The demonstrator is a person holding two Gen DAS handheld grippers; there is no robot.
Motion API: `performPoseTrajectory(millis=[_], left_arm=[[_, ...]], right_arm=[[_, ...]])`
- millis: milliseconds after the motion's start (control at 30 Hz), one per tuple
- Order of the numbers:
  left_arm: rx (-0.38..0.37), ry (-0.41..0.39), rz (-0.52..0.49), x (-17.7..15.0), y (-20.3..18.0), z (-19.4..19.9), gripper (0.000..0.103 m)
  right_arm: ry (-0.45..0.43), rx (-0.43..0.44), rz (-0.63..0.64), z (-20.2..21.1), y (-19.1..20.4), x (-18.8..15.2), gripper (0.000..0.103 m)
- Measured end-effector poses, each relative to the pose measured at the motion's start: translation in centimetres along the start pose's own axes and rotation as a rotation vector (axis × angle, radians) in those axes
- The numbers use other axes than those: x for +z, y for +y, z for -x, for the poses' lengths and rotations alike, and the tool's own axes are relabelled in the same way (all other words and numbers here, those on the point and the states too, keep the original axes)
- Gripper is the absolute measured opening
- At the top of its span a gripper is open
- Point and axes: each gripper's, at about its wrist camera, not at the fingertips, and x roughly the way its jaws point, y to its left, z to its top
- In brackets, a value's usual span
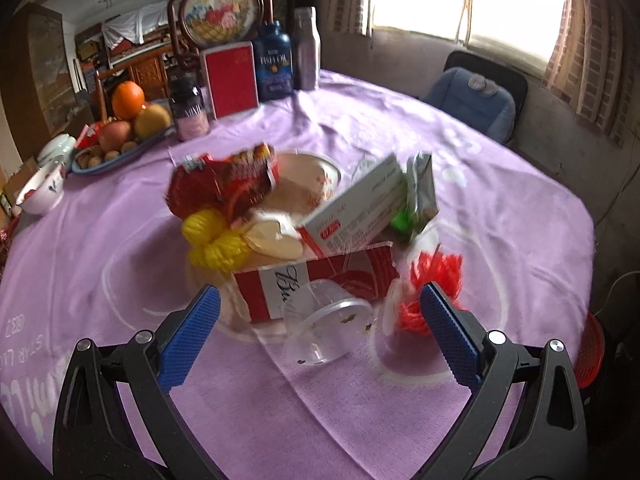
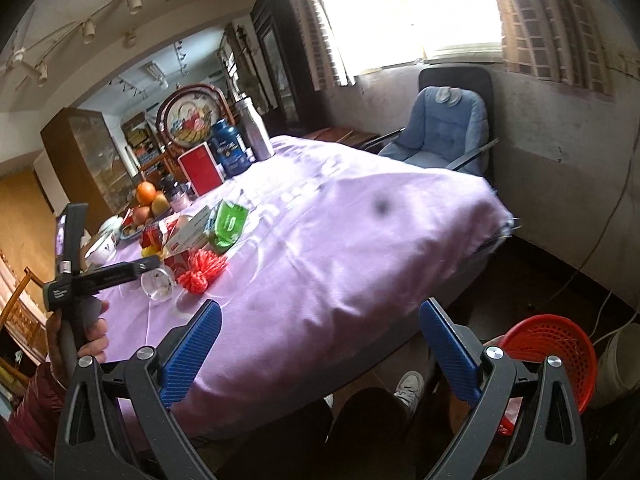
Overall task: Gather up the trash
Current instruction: 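Swing both tools back toward the table, then grasp the clear cup with the left tool while the right tool grasps the red mesh net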
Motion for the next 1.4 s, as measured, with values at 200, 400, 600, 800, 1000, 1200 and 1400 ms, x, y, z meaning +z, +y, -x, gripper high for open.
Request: performPoseTrajectory(millis=[200,400,600,800,1000,1200,1400], left_arm=[[0.098,0.046,-0.027,-0.6,0.3,-2.1,0.096],[0.197,0.066,-0.046,-1.4,3.2,-1.0,0.096],[0.151,0.054,0.042,-1.6,7.0,1.0,0.096],[0.074,0.077,0.052,-2.8,6.8,-0.5,0.096],[0.072,0.179,0.055,-3.1,7.0,-2.8,0.096],[0.084,0.218,0.107,-3.3,8.1,-3.7,0.098],[0.086,0.218,0.107,-3.3,8.2,-3.7,0.098]], right_arm=[[0.041,0.06,0.041,-2.7,2.8,0.1,0.097],[0.049,0.079,0.104,-3.7,4.8,0.1,0.097],[0.083,0.131,0.098,-5.5,6.2,0.3,0.097],[0.117,0.159,0.15,-7.0,9.2,0.4,0.097],[0.153,0.198,0.206,-10.0,12.8,0.3,0.097],[0.199,0.19,0.26,-13.7,16.1,1.1,0.097],[0.224,0.17,0.276,-16.2,17.7,1.9,0.095]])
